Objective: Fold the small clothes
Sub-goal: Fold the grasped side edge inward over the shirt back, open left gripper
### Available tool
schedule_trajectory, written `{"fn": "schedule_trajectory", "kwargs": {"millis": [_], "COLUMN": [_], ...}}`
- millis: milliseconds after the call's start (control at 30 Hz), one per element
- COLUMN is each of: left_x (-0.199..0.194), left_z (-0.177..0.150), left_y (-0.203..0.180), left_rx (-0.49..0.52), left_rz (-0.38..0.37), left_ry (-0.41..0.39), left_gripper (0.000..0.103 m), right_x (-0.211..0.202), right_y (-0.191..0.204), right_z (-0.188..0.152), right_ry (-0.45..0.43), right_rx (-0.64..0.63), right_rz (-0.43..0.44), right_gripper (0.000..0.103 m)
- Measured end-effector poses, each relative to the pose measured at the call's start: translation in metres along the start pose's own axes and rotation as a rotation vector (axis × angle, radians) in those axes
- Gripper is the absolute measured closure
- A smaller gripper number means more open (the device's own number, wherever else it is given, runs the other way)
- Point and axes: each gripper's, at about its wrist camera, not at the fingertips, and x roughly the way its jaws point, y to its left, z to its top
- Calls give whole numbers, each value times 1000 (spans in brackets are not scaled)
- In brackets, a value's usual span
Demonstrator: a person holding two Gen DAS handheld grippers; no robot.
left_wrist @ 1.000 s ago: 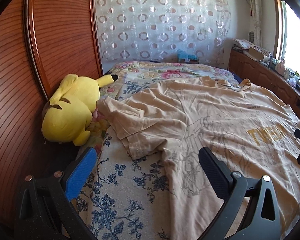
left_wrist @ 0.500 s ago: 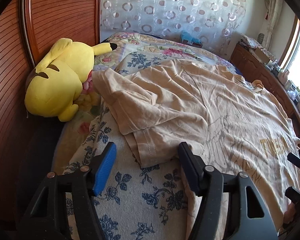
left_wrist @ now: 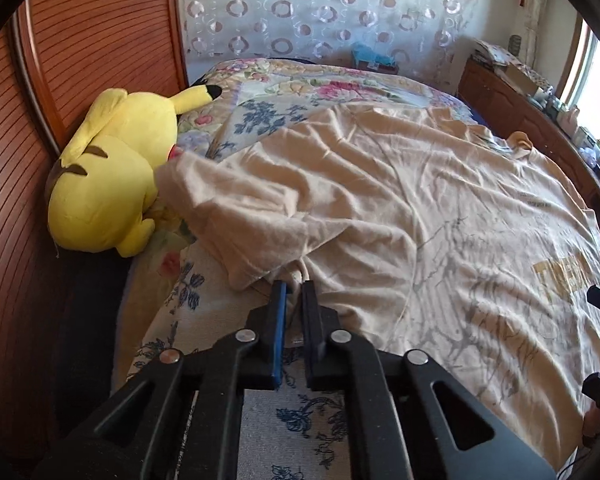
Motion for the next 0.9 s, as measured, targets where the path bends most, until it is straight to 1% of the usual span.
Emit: {"fn": "schedule_trajectory", "kwargs": {"millis": [100,167,267,333,433,533,600,633,667,700,733,767,800,867,900], "left_x": [-12,-25,-46,-58,-71,-81,-84,-85,-85,-85,-85,-84,-80,-74,-68], "left_z": [11,18,24,24,19,15,13,13,12,10,8,6,5,-1,-4], "left_y": [-8,-18,-41,-61,-86,-96,-98,-97,-95,-93,-90,-85,-84,-73,-67], "left_rx": [13,26,73,124,195,223,231,234,237,238,237,234,225,196,193], "left_rz": [-31,-69,-119,-157,-182,-208,-197,-180,-163,-146,-144,-158,-165,-166,-158], "left_ry": [-30,-57,-92,-98,-107,-120,-124,-125,-125,-126,-130,-124,-112,-92,-76], "left_gripper": [97,97,97,97,97,96,85,81,71,59,55,50,39,27,25], "right_x": [-1,-1,-6,-10,-14,-17,-19,-19,-19,-20,-20,-20,-20,-20,-19], "right_y": [-4,-7,-15,-22,-30,-33,-34,-36,-37,-38,-39,-40,-40,-39,-40], "right_z": [-1,0,-1,-2,-5,-8,-9,-8,-9,-9,-9,-8,-8,-7,-5], "right_ry": [-3,-5,-13,-20,-21,-21,-21,-20,-21,-21,-22,-22,-22,-21,-21], "right_rx": [6,15,37,56,78,76,75,77,81,85,88,90,90,86,81], "right_rz": [-7,-13,-20,-24,-29,-44,-51,-52,-52,-52,-51,-50,-50,-50,-50], "right_gripper": [2,2,2,2,2,2,2,2,2,2,2,2,2,2,2]}}
